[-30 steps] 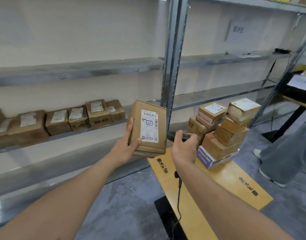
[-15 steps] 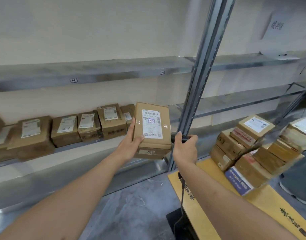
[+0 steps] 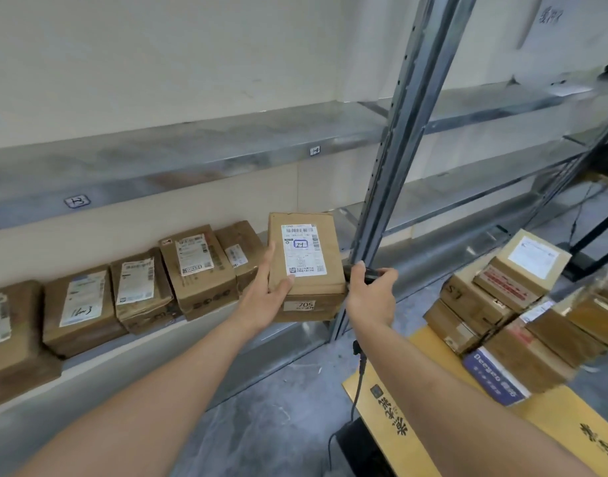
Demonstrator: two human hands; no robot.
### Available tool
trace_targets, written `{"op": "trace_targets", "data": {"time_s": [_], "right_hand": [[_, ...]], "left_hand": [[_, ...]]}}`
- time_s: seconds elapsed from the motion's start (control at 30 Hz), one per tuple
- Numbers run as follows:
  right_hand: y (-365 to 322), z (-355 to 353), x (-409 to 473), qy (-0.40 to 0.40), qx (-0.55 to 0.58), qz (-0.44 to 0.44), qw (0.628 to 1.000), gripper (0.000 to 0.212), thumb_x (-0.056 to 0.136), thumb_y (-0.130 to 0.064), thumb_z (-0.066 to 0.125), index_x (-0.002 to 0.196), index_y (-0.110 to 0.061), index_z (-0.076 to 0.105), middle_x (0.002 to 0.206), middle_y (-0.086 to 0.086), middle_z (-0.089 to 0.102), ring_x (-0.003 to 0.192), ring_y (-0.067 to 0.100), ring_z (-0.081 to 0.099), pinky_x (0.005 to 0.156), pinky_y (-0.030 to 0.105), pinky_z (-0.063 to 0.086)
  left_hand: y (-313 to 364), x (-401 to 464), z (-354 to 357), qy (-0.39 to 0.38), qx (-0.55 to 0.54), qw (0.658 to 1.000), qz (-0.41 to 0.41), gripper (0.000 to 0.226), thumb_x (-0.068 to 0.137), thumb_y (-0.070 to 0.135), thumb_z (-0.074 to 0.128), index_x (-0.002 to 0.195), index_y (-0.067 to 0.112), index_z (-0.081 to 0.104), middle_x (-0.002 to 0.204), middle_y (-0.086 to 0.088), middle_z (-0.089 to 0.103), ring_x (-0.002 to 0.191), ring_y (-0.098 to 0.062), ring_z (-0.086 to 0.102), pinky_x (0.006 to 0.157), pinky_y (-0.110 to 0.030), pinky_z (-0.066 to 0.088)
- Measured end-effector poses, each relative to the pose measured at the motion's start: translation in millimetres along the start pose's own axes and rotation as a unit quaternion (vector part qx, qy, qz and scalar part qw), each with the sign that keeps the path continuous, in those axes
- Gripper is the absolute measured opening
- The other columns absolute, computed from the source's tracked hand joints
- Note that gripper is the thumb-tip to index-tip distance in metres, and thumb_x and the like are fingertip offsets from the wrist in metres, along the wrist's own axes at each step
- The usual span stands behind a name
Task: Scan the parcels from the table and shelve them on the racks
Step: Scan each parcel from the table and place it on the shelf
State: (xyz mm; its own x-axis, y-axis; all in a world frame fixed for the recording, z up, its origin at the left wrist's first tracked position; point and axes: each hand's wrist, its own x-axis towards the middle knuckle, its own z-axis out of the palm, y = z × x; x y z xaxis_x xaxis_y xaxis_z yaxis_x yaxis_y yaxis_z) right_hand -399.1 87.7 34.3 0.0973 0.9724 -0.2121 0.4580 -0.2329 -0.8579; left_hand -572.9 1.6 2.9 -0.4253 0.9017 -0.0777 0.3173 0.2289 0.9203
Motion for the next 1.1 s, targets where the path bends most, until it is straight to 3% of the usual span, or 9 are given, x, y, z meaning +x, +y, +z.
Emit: {"op": "trace_targets", "data": {"time_s": [0.2,0.33,0.43,0.6,0.77,0.87,0.93,1.0,1.1], "right_hand": [[-9,15,69,-0.019,-0.022,0.004,1.000,0.036,0.106,-0.055,0.044,0.119,-0.022,0.036,0.101,0.004,0.062,0.090,0.030,0.056,0.078,0.041,0.044],[-11,29,115,-0.046,-0.018,0.010,0.999,0.037,0.106,-0.057,0.045,0.117,-0.023,0.037,0.104,0.006,0.064,0.091,0.032,0.059,0.080,0.043,0.048],[-10,43,145,-0.073,-0.010,0.018,0.997,0.035,0.106,-0.055,0.046,0.118,-0.023,0.037,0.105,0.005,0.063,0.091,0.031,0.058,0.079,0.039,0.045],[-9,75,173,-0.097,-0.009,0.038,0.995,0.038,0.106,-0.056,0.046,0.122,-0.022,0.041,0.103,0.003,0.060,0.089,0.030,0.057,0.080,0.040,0.044],[-9,104,192,-0.103,-0.012,0.044,0.994,0.041,0.105,-0.057,0.047,0.125,-0.021,0.040,0.103,0.002,0.059,0.090,0.030,0.057,0.082,0.041,0.046],[-7,115,199,-0.095,-0.013,0.051,0.994,0.041,0.106,-0.056,0.048,0.125,-0.020,0.041,0.104,0.002,0.060,0.090,0.030,0.057,0.081,0.040,0.045],[-7,120,203,-0.088,-0.016,0.055,0.994,0.039,0.107,-0.053,0.048,0.124,-0.019,0.041,0.102,0.003,0.058,0.088,0.029,0.055,0.079,0.037,0.041],[-8,125,206,-0.086,-0.021,0.055,0.995,0.039,0.107,-0.052,0.049,0.124,-0.018,0.041,0.103,0.004,0.057,0.089,0.029,0.053,0.079,0.036,0.039],[-9,132,210,-0.084,-0.022,0.063,0.994,0.040,0.107,-0.051,0.048,0.127,-0.017,0.041,0.105,0.004,0.056,0.091,0.029,0.052,0.081,0.038,0.039]], "left_hand": [[-1,58,22,0.010,-0.015,1.000,-0.017,0.091,0.084,0.074,0.065,0.150,0.074,0.002,0.164,0.028,0.026,0.152,-0.010,0.031,0.127,-0.047,0.026],[-7,96,38,0.035,0.003,0.999,-0.041,0.092,0.095,0.059,0.067,0.160,0.058,0.002,0.156,0.034,0.019,0.148,-0.001,0.022,0.123,-0.032,0.019],[-15,119,47,0.051,0.005,0.996,-0.068,0.091,0.097,0.051,0.068,0.161,0.055,0.003,0.157,0.034,0.018,0.148,0.001,0.018,0.126,-0.034,0.016],[-36,149,53,0.097,0.009,0.985,-0.143,0.090,0.096,0.052,0.067,0.165,0.045,0.010,0.169,0.018,0.024,0.157,-0.011,0.021,0.130,-0.044,0.017],[-45,163,54,0.089,0.064,0.977,-0.182,0.086,0.100,0.058,0.057,0.166,0.040,0.006,0.171,0.010,0.026,0.157,-0.022,0.027,0.127,-0.042,0.022],[-39,169,55,0.061,0.145,0.969,-0.192,0.084,0.102,0.063,0.048,0.168,0.034,0.003,0.158,-0.004,0.050,0.139,-0.031,0.052,0.109,-0.037,0.042],[-38,174,55,0.053,0.209,0.957,-0.193,0.078,0.103,0.064,0.044,0.166,0.033,0.010,0.114,-0.008,0.071,0.099,-0.030,0.069,0.082,-0.036,0.052],[-36,181,56,0.046,0.284,0.940,-0.181,0.074,0.104,0.065,0.039,0.162,0.025,0.018,0.091,-0.009,0.068,0.082,-0.029,0.066,0.074,-0.040,0.054],[-27,191,58,0.023,0.359,0.915,-0.179,0.079,0.107,0.061,0.035,0.164,0.011,0.014,0.120,-0.021,0.063,0.104,-0.038,0.061,0.092,-0.048,0.053]]}}
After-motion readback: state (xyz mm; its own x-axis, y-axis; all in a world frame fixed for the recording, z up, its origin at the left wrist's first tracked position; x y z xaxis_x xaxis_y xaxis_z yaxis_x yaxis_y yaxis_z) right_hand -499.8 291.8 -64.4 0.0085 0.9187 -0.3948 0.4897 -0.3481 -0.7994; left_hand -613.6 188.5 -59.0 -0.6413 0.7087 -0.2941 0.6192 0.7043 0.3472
